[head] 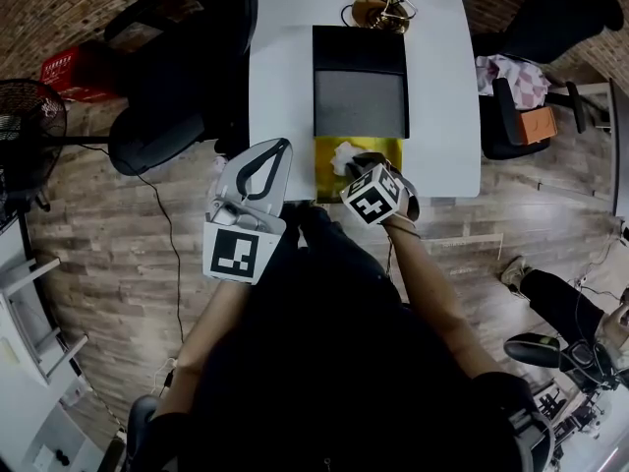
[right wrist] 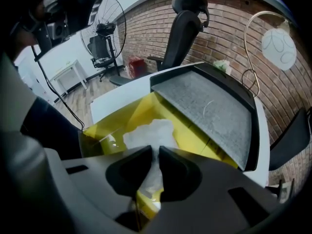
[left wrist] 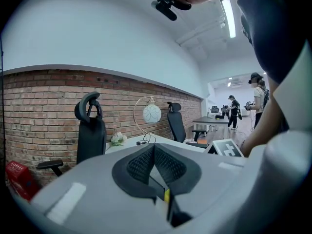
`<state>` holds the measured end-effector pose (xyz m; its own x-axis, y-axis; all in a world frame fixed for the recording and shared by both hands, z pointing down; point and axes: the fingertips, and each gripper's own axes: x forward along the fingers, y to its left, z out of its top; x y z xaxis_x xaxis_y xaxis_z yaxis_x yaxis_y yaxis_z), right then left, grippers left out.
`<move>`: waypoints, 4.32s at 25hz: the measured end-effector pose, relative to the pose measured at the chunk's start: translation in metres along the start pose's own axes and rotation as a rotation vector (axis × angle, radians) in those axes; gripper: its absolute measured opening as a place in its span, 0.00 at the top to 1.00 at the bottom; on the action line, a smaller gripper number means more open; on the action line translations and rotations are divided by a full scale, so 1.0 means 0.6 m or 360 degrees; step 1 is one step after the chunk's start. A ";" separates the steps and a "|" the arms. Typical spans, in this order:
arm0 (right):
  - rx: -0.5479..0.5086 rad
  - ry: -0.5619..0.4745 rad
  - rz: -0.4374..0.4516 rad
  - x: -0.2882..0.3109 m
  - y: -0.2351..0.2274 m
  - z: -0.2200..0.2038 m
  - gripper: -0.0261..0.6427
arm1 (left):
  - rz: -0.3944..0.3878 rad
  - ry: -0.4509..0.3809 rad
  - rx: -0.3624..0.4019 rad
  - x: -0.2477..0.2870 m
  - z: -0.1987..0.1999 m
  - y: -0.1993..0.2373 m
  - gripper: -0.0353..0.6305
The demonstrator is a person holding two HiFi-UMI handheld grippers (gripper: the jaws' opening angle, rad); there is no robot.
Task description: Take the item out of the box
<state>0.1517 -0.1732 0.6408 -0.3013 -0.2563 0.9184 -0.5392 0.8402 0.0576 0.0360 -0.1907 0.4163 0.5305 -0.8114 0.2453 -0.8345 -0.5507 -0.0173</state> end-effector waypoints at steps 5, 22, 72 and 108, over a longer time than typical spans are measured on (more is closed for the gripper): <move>0.0046 -0.0034 -0.0006 -0.009 -0.002 0.003 0.92 | -0.0014 -0.0015 -0.0001 0.000 0.003 -0.003 0.93; 0.0155 -0.0246 -0.0218 -0.126 -0.025 0.050 0.93 | -0.0182 -0.0092 0.0021 0.025 0.025 -0.022 0.93; 0.0692 -0.1694 -0.1381 -0.615 -0.089 0.224 0.93 | -0.0308 -0.0565 0.0180 -0.005 0.270 0.000 0.93; 0.0712 -0.1649 -0.1524 -0.611 -0.025 0.217 0.93 | -0.0416 -0.0586 0.0160 -0.046 0.245 0.006 0.93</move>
<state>0.1676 -0.1540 0.2525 -0.0096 -0.9957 -0.0919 -0.9860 -0.0059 0.1668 0.0404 -0.1993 0.2669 0.7541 -0.6481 -0.1061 -0.6565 -0.7477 -0.0992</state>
